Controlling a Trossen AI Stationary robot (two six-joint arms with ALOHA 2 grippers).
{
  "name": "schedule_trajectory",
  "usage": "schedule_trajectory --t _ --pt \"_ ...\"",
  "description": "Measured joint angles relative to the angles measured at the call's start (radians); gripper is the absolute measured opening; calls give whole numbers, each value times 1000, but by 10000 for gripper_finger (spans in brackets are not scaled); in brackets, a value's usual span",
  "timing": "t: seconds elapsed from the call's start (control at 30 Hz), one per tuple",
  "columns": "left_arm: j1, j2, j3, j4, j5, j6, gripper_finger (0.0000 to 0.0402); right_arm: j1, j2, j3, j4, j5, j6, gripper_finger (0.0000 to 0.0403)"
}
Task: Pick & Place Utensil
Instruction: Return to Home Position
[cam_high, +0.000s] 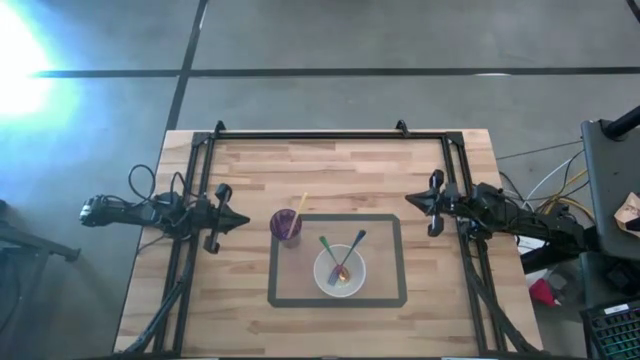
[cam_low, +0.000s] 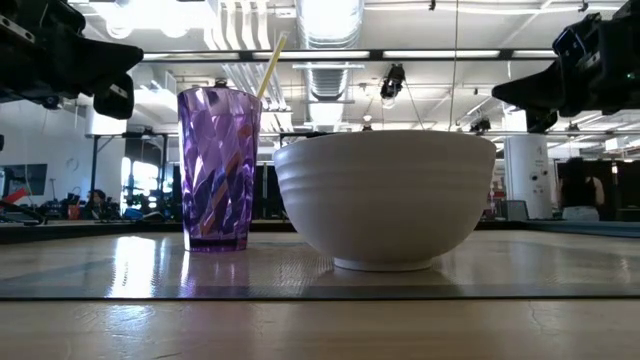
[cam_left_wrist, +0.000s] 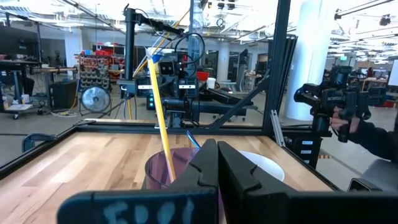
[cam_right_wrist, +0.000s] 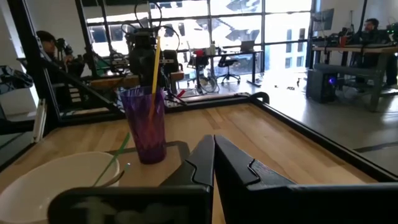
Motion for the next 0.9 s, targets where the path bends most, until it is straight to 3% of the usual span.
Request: schedule_trajectory --t 0.9 --pt "1 0 0 -2 0 0 2 0 13 0 -9 2 -4 8"
